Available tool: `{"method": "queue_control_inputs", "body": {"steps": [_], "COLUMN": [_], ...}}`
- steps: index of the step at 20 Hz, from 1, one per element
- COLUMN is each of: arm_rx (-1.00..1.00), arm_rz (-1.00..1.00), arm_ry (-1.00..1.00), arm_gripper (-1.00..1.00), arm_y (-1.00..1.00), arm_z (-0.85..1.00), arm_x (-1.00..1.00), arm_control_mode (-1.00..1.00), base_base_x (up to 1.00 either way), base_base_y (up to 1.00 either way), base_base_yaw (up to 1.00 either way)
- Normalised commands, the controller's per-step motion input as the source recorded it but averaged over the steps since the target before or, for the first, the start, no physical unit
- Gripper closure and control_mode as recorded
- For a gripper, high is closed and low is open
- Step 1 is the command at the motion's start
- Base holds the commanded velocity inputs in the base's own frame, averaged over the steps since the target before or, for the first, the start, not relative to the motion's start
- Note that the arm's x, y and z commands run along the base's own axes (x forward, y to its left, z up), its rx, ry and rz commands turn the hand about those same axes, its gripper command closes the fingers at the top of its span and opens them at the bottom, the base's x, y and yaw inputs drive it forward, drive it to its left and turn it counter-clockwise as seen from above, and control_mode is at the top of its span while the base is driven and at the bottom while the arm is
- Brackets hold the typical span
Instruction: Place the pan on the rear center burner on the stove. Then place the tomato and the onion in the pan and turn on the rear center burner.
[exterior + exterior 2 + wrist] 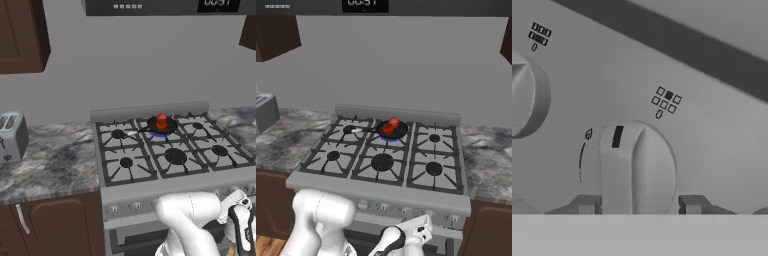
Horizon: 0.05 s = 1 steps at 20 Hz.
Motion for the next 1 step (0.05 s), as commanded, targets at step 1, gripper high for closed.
{"method": "queue_control_inputs", "body": {"steps": [1], "arm_rx": [-0.67], "arm_rz": [0.07], "arm_ry": [-0.13], "arm_gripper": [1.0], "arm_y": [0.4], "arm_z": [0.14], "arm_x": [0.0], "arm_control_mode": [-1.0], "base_base_x": [0.0], "base_base_y": [0.0], "base_base_yaw": [0.0]}}
